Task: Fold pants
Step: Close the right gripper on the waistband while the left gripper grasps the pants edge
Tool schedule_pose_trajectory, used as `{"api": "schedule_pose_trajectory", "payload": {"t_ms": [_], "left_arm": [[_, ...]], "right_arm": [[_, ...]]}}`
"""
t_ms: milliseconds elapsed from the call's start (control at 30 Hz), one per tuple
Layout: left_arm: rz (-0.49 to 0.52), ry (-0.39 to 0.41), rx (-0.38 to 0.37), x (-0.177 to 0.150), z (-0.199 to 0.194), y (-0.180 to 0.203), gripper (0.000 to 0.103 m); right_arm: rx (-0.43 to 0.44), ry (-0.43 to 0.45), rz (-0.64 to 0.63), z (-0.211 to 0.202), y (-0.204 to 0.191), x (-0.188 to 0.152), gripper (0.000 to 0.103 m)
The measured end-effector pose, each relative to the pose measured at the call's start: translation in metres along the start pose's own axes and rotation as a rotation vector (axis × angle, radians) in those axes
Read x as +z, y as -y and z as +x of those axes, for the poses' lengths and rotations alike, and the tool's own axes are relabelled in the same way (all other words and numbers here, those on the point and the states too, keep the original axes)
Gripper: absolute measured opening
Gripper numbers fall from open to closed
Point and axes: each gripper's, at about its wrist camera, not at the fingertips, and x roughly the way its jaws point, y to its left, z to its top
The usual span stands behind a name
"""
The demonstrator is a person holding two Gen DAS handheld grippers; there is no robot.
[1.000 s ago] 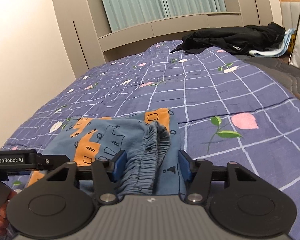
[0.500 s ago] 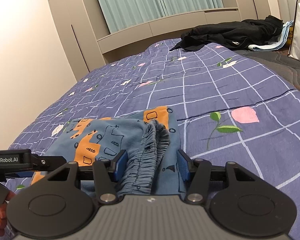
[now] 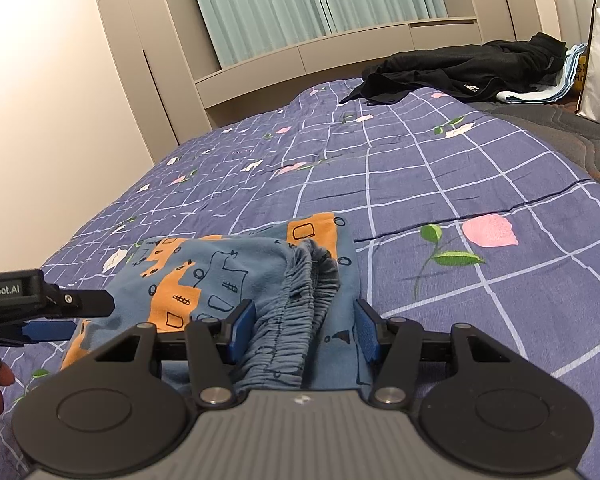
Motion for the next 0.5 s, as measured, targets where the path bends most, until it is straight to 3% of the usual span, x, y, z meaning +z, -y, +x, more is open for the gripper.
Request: {"api": "schedule_pose_trajectory", "payload": {"t_ms": [167, 500], "left_arm": [[-0.031, -0.003, -0.028, -0.003, -0.001, -0.005, 0.065], [-0.155, -0.031, -0.060, -0.008, -0.001, -0.025, 0.069]], "right_arm": [[0.000, 0.000, 0.000, 0.000, 0.000, 0.000, 0.057], [-0.003, 0.004, -0.010, -0.001, -0.003, 0.001, 0.054]]}}
